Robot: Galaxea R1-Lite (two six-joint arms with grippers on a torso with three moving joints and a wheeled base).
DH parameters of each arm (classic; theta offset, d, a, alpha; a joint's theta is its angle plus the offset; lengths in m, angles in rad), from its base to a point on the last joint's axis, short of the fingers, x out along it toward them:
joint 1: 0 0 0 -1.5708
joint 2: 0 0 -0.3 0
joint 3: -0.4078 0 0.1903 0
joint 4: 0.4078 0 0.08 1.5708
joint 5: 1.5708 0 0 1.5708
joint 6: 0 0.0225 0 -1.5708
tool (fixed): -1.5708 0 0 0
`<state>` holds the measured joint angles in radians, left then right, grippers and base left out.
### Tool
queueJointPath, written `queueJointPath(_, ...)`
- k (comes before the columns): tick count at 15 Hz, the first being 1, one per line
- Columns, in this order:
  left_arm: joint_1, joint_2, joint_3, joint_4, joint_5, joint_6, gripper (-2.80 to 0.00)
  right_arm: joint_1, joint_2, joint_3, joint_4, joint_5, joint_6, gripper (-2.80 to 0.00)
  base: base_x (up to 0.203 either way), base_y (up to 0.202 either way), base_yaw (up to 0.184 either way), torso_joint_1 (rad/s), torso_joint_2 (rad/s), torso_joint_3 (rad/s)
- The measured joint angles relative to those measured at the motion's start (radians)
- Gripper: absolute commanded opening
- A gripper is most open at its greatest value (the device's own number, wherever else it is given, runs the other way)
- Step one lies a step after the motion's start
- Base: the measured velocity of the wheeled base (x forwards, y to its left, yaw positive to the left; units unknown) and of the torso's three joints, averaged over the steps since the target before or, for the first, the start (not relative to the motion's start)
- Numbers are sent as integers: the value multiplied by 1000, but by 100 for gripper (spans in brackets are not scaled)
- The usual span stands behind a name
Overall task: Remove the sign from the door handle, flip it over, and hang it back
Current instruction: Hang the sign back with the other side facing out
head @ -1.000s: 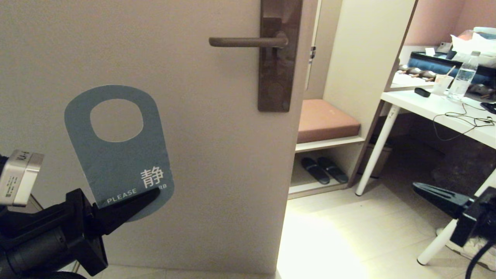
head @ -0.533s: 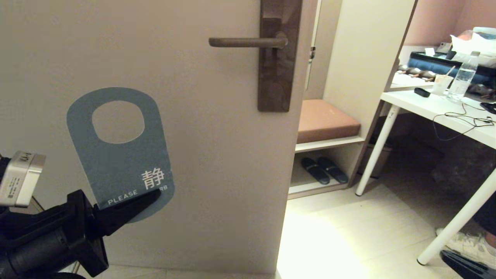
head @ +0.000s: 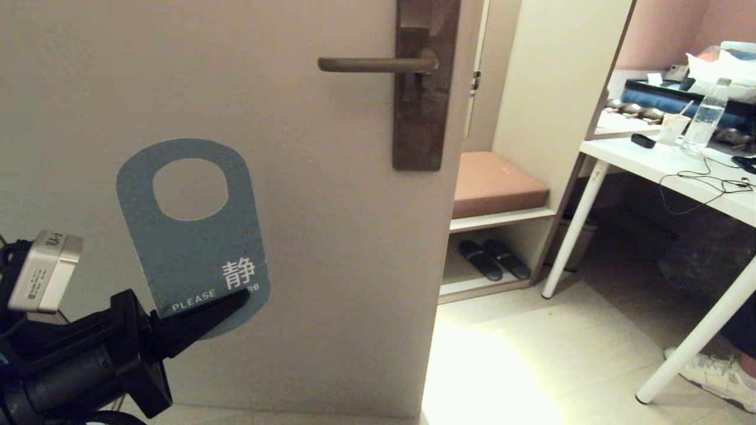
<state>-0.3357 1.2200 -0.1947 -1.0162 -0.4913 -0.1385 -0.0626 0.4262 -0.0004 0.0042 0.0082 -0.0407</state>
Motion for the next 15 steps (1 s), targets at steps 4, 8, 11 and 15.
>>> queueJointPath(4,0,0,1,-2,0,0,-280,4,-106,-3,13,-5,6,-280,0,0,0,0,0,0)
queueJointPath(8,0,-3,0,-5,0,2,-280,6,-148,-1,10,-3,1,-280,0,0,0,0,0,0)
queueJointPath(11,-1,-7,-3,-6,0,2,-280,6,-156,-1,10,-4,6,-280,0,0,0,0,0,0)
queueJointPath(15,-1,-8,-2,-6,0,-1,-280,6,-159,-1,9,-4,7,-280,0,0,0,0,0,0)
